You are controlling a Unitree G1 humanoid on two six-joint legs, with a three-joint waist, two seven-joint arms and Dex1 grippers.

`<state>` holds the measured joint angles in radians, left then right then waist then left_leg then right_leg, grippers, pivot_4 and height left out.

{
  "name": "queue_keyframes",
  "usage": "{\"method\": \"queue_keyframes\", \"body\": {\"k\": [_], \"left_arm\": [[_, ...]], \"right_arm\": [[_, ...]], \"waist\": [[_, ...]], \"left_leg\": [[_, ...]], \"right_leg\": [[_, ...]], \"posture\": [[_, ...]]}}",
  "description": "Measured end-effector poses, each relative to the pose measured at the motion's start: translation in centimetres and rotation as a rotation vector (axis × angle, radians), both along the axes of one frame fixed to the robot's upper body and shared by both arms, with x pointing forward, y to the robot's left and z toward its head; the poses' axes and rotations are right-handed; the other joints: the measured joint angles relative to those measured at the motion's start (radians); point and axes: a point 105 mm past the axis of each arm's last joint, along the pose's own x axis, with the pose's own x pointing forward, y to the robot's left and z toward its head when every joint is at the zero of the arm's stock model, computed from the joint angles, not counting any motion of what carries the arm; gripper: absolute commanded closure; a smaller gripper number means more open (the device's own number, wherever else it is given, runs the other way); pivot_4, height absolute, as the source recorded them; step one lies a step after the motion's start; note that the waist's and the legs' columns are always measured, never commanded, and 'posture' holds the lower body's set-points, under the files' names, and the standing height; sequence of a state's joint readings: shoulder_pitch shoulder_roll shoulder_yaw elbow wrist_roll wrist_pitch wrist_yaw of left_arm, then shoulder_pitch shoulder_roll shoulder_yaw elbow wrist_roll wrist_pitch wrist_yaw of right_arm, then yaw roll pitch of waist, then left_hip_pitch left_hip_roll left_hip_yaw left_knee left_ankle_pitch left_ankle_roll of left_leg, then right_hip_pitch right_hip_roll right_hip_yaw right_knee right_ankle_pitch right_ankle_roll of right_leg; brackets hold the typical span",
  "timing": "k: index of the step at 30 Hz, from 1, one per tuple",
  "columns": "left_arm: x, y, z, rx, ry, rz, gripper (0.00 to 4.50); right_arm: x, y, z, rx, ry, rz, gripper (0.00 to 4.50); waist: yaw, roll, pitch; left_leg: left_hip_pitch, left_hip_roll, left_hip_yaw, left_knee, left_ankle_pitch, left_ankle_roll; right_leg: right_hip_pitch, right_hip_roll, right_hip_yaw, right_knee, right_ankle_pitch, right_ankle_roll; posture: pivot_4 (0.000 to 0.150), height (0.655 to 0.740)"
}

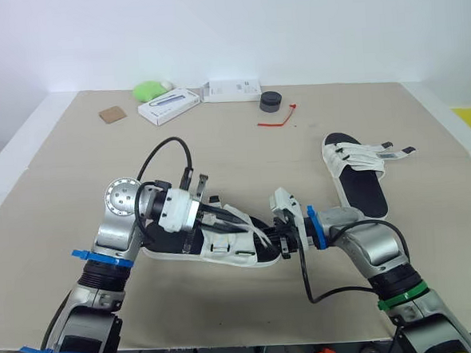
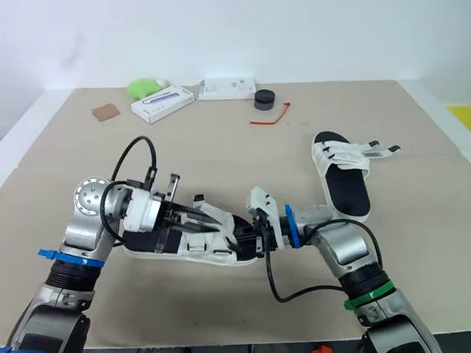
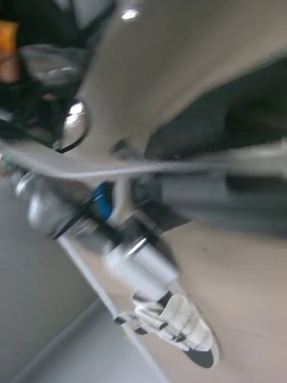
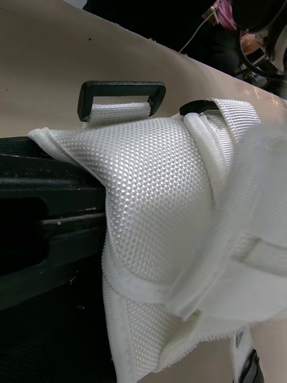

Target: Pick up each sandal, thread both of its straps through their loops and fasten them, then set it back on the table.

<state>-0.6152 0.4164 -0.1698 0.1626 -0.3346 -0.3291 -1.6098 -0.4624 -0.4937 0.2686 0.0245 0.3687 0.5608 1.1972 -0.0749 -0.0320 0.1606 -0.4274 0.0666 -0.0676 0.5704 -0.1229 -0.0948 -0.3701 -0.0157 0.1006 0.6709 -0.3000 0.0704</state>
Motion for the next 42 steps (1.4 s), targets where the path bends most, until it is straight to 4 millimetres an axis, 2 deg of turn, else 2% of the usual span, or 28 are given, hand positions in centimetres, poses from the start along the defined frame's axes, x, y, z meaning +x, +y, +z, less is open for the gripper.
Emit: {"method": "queue_keyframes", "body": {"k": [1,2,5,6,7,9,11,12,13,15,19,22,23,25,31,42], "left_arm": [[-0.1,0.5,-0.7,0.040,-0.002,0.003,2.47],[0.0,0.6,-0.8,0.043,0.000,0.004,1.79],[-0.6,1.6,-1.9,0.097,0.032,0.011,0.75],[-1.0,2.1,-2.3,0.124,0.046,0.009,0.26],[-1.7,2.9,-2.9,0.175,0.070,0.004,0.04],[-2.9,4.3,-3.4,0.248,0.121,0.003,0.04],[-3.5,4.7,-3.1,0.258,0.181,0.007,0.04],[-4.7,4.5,-2.7,0.230,0.441,0.067,0.04],[-4.7,4.3,-2.6,0.224,0.479,0.076,0.04],[-5.2,3.9,-2.6,0.212,0.760,0.174,0.04],[-6.0,3.6,-5.3,0.283,1.261,0.360,0.04],[-5.5,3.7,-7.0,0.313,1.460,0.473,0.04],[-5.2,3.5,-7.1,0.304,1.500,0.485,0.04],[-4.2,2.6,-6.9,0.285,1.536,0.513,0.04],[-3.4,0.8,-7.0,0.293,1.608,0.520,0.04],[-2.9,-0.7,-6.6,0.434,1.461,0.559,0.04]], "right_arm": [[0.0,0.0,0.0,0.000,0.003,0.002,4.50],[0.0,0.0,0.0,-0.001,0.003,0.002,4.50],[-0.2,0.0,0.0,-0.002,0.003,0.008,4.50],[-0.2,0.1,0.0,-0.003,0.002,0.010,4.50],[-0.2,0.1,0.0,-0.003,0.002,0.011,4.50],[-0.3,0.0,0.0,-0.006,0.001,0.012,4.50],[-0.3,-0.1,0.0,-0.010,0.004,0.010,4.50],[-0.3,-0.2,0.0,-0.009,0.004,0.007,4.50],[-0.3,-0.2,0.0,-0.011,0.005,0.005,4.50],[-0.3,0.0,-0.1,-0.010,0.010,0.007,4.50],[-0.3,0.1,0.0,-0.009,0.010,0.009,4.50],[-0.4,0.1,0.0,-0.009,0.009,0.007,4.50],[-0.4,0.0,0.1,-0.009,0.008,0.007,4.50],[-0.4,0.0,0.0,-0.010,0.011,0.001,4.50],[-0.4,-0.4,-0.2,-0.014,0.017,-0.025,4.50],[0.0,-0.8,-0.2,-0.014,0.018,-0.060,4.50]], "waist": [[0.000,0.000,0.000],[0.000,0.000,0.000],[-0.002,0.000,0.000],[-0.002,0.000,0.000],[-0.003,0.000,0.000],[-0.001,0.000,0.000],[0.000,0.000,0.000],[0.000,0.001,0.000],[0.000,0.001,0.000],[0.000,-0.001,0.001],[0.000,0.001,0.000],[0.001,0.000,0.000],[0.001,0.000,0.000],[0.003,0.000,-0.001],[0.010,0.000,-0.004],[0.018,0.000,-0.005]], "left_leg": [[0.000,0.000,0.000,0.000,-0.001,0.001],[0.000,0.000,0.000,0.000,-0.001,0.002],[0.000,0.000,0.000,0.000,-0.002,0.002],[0.000,0.000,0.000,0.000,-0.002,0.003],[0.000,0.000,0.000,-0.001,-0.002,0.003],[0.000,0.001,0.000,-0.002,-0.002,0.003],[0.000,0.001,0.000,-0.002,-0.002,0.003],[-0.001,0.000,0.000,-0.001,-0.003,0.003],[0.000,0.000,0.000,-0.001,-0.003,0.003],[0.000,0.001,-0.001,-0.001,-0.003,0.003],[0.001,0.001,-0.001,-0.001,-0.004,0.004],[0.001,0.001,-0.001,-0.001,-0.004,0.004],[0.001,0.001,-0.001,-0.001,-0.004,0.004],[0.002,0.001,-0.001,-0.001,-0.004,0.004],[0.005,0.000,-0.001,0.001,-0.004,0.004],[0.005,-0.003,-0.001,0.010,-0.004,0.003]], "right_leg": [[0.000,0.000,0.000,0.000,0.000,0.000],[0.000,0.000,0.000,0.000,-0.001,0.000],[0.000,0.000,0.000,0.000,-0.002,0.000],[0.000,0.000,0.000,0.000,-0.002,0.000],[0.000,0.000,0.000,0.000,-0.003,-0.001],[0.000,0.000,-0.001,0.000,-0.004,-0.001],[0.000,-0.001,-0.001,0.000,-0.004,-0.001],[0.000,-0.001,-0.001,0.001,-0.005,0.000],[0.000,-0.001,-0.001,0.001,-0.005,-0.001],[0.000,0.000,-0.002,0.002,-0.006,-0.003],[0.000,0.000,-0.003,0.003,-0.007,-0.002],[-0.001,0.000,-0.003,0.004,-0.007,-0.003],[-0.001,0.000,-0.003,0.004,-0.007,-0.003],[0.000,0.000,-0.003,0.004,-0.007,-0.002],[0.000,0.000,-0.003,0.004,-0.008,-0.004],[0.002,-0.002,0.000,0.004,-0.007,-0.004]], "posture": [[0.150,0.7400],[0.150,0.7400],[0.150,0.7400],[0.150,0.7400],[0.150,0.7400],[0.150,0.7400],[0.150,0.7400],[0.150,0.7400],[0.150,0.7400],[0.150,0.7400],[0.150,0.7400],[0.150,0.7400],[0.150,0.7400],[0.150,0.7400],[0.150,0.7400],[0.150,0.7400]]}}
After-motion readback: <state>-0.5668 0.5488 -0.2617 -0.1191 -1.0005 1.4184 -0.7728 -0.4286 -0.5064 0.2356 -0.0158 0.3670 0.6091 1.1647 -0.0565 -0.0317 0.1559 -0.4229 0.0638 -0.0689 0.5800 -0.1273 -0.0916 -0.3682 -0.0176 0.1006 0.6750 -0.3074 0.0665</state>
